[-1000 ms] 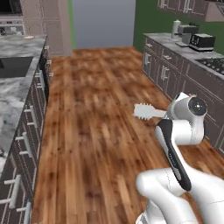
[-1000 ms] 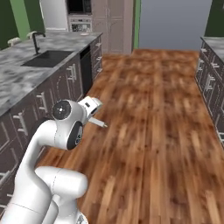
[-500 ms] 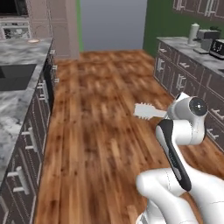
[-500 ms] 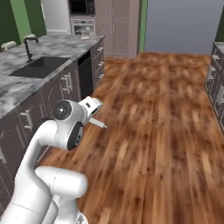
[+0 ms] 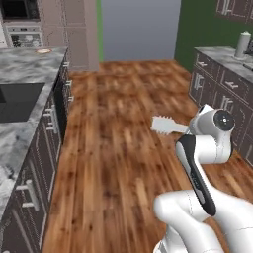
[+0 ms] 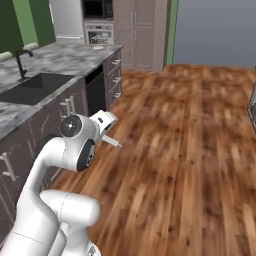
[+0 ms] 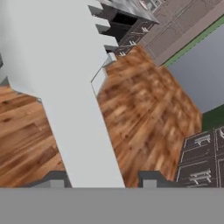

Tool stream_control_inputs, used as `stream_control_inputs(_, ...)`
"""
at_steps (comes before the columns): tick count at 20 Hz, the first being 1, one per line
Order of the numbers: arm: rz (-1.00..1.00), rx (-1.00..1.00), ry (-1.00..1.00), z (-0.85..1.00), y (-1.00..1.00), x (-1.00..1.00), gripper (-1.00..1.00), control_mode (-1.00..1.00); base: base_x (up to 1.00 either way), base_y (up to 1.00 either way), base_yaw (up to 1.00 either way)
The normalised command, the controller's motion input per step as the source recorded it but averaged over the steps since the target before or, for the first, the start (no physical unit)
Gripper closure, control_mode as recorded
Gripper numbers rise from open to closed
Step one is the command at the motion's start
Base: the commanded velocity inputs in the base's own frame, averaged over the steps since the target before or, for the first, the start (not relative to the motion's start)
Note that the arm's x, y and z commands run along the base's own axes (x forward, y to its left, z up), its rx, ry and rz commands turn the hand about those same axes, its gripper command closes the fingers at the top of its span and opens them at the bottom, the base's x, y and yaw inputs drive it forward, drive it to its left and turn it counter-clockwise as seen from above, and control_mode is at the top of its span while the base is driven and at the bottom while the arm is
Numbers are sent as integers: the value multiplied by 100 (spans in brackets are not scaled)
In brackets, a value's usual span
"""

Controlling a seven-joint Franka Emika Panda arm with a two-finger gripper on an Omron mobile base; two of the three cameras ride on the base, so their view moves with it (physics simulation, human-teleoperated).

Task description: Pick up the tongs from the counter and place them near the plate next to the oven.

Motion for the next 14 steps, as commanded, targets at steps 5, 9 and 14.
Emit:
stream_control_inputs(5, 0, 0, 0, 0, 0, 0, 100, 100, 100, 0, 10)
stream_control_inputs(9, 0, 0, 0, 0, 0, 0, 100, 100, 100, -13, 19)
stream_control_inputs(14, 0, 0, 0, 0, 0, 0, 100, 100, 100, -18, 31)
